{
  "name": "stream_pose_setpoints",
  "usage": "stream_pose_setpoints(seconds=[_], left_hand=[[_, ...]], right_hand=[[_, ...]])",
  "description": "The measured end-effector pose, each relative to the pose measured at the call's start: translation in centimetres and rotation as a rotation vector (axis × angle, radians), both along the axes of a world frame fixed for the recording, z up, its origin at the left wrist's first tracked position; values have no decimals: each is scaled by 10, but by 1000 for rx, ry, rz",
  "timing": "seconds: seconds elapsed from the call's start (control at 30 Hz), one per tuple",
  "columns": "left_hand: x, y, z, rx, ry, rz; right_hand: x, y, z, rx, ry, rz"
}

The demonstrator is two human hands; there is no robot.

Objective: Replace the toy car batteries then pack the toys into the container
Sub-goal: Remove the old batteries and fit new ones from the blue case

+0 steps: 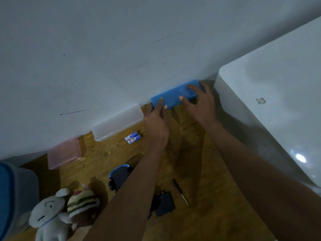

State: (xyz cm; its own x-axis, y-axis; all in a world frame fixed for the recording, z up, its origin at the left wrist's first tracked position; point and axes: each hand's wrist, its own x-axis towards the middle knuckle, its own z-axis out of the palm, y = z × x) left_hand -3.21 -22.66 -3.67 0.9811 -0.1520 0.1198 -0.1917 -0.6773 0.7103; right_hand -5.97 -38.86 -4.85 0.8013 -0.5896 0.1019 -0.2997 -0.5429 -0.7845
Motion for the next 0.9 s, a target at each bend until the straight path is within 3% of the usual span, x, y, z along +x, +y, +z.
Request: stream_pose_setpoints(seconds=[0.3,0.4,0.5,0.67,0.9], left_hand=[[8,0,2,31,66,-29],[13,6,17,148,151,-107],[13,24,42,99,143,-191],[1,79,78,-5,71,-173],[-40,162,86,27,224,-102]], right_hand=[[-1,1,8,-105,180,14],[3,5,22,-172,328,3],[6,11,39,-233,333,36],[-6,55,65,-288,90,264],[-34,127,83,-282,334,686]])
